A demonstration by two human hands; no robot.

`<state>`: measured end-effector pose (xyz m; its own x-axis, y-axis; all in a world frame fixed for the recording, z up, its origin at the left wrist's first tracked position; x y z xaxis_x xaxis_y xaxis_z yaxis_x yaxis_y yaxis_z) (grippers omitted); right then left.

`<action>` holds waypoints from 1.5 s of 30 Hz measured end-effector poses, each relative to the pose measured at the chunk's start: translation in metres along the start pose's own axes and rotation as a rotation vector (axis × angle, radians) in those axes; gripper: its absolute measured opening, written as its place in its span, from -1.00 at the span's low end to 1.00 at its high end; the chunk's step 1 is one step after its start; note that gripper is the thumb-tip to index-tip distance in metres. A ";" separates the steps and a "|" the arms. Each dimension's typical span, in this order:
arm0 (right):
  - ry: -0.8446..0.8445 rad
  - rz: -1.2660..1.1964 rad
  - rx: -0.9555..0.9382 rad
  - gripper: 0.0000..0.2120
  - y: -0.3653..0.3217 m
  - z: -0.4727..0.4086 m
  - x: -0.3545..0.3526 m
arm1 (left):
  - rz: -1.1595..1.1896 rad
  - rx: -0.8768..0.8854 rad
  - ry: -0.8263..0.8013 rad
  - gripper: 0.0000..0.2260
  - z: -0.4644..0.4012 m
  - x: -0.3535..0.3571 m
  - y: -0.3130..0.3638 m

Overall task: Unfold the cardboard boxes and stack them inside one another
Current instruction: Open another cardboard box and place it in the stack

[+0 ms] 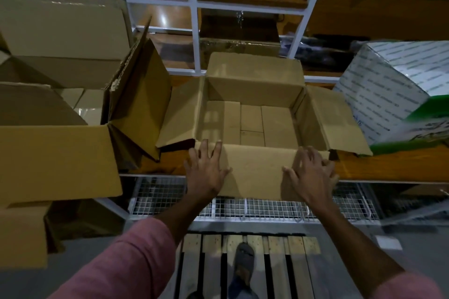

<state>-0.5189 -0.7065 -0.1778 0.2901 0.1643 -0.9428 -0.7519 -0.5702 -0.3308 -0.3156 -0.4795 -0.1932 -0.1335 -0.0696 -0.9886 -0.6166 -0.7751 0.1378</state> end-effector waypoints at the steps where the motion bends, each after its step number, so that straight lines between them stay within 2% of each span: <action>1: -0.047 -0.010 0.039 -0.25 0.012 -0.001 0.004 | 0.000 0.002 0.000 -0.21 -0.001 -0.001 0.000; 4: -0.155 -0.035 0.042 -0.08 0.034 -0.012 0.015 | 0.049 0.005 -0.065 -0.13 -0.014 0.002 0.002; 8: -0.196 -0.163 -0.006 -0.02 0.037 -0.032 0.018 | 0.120 0.020 -0.083 -0.12 -0.030 0.008 0.001; 12: -0.205 -0.248 -0.040 -0.10 0.032 -0.049 0.014 | 0.183 0.036 -0.076 -0.14 -0.043 0.014 -0.005; 17: -0.212 -0.189 -0.056 -0.22 0.033 -0.066 0.023 | 0.257 0.020 -0.045 -0.16 -0.054 0.025 -0.010; 20: -0.119 -0.215 -0.075 -0.34 0.032 -0.075 0.020 | 0.239 -0.031 0.029 -0.33 -0.056 0.022 -0.010; 23: 0.036 -0.234 -0.142 -0.42 0.026 -0.079 -0.002 | 0.212 -0.055 0.189 -0.42 -0.056 -0.006 -0.007; 26: 0.151 -0.234 -0.215 -0.45 0.015 -0.069 -0.037 | 0.203 -0.056 0.292 -0.40 -0.052 -0.038 -0.005; 32: 0.306 -0.191 -0.252 -0.43 0.002 -0.039 -0.111 | 0.275 0.069 0.477 -0.39 -0.028 -0.112 0.007; 40: 0.541 -0.217 -0.339 -0.41 -0.036 0.001 -0.244 | 0.308 0.218 0.700 -0.24 0.004 -0.233 0.029; 43: 0.576 -0.271 -0.378 -0.42 -0.056 0.008 -0.277 | 0.263 0.268 0.770 -0.04 0.016 -0.275 0.030; 45: 0.576 -0.324 -0.392 -0.41 -0.070 0.009 -0.292 | 0.138 0.312 0.841 0.13 0.024 -0.297 0.029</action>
<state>-0.5563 -0.7073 0.1208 0.8039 -0.0120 -0.5947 -0.3429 -0.8263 -0.4468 -0.3121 -0.4664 0.1056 0.3139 -0.6795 -0.6631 -0.8355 -0.5295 0.1471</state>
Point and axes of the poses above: each hand's wrist, its own z-axis away from the middle knuckle, its own x-axis out of the palm, y = z × x, the point moved 9 cm from there along -z, towards the middle knuckle, and after that the axes turned 8 degrees about -z, right-handed, at the moved point
